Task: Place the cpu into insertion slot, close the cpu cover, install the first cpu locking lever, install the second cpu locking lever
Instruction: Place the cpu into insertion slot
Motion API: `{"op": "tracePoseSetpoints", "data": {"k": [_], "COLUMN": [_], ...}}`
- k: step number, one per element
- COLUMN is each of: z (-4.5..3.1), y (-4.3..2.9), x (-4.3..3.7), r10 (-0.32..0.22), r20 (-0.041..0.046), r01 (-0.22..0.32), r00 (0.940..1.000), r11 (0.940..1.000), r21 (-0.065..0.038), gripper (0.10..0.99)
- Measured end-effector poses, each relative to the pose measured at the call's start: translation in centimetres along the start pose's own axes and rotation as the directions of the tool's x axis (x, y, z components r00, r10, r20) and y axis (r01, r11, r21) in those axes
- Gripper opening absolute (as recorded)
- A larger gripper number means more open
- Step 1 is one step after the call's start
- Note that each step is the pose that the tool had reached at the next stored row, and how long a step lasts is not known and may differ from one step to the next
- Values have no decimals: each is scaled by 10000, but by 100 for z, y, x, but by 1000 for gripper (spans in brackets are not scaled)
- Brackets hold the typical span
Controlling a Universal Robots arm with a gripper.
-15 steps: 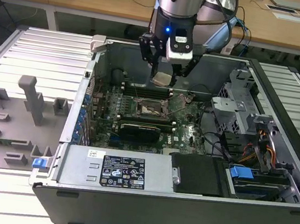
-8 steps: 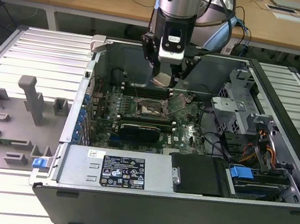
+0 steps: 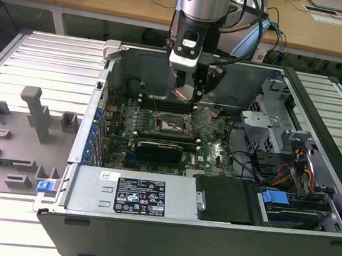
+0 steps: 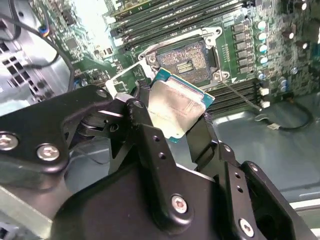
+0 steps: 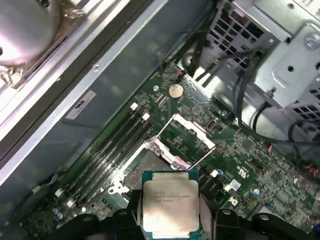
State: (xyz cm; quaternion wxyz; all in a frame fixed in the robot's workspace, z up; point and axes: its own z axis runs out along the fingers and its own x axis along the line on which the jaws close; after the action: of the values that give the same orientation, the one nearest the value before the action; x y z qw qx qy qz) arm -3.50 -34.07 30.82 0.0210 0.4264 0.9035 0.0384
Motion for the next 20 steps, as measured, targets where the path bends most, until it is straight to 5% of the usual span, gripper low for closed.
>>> {"op": "tracePoseSetpoints", "data": {"k": [5, 8, 14, 19, 20], "z": [8, 15, 21, 32, 38], "y": [-1, -1, -2, -3, -3], "x": [0, 0, 0, 0, 0], "r10": [1202, 2401, 3341, 4619, 4994], "r20": [106, 212, 296, 411, 445], "r01": [-1202, -2401, -3342, -4620, -4995], "r00": [9927, 9705, 9421, 8860, 8652], "r11": [9928, 9707, 9425, 8868, 8663], "r21": [0, -13, -33, -75, -92], "gripper": [541, 541, 541, 541, 541]}}
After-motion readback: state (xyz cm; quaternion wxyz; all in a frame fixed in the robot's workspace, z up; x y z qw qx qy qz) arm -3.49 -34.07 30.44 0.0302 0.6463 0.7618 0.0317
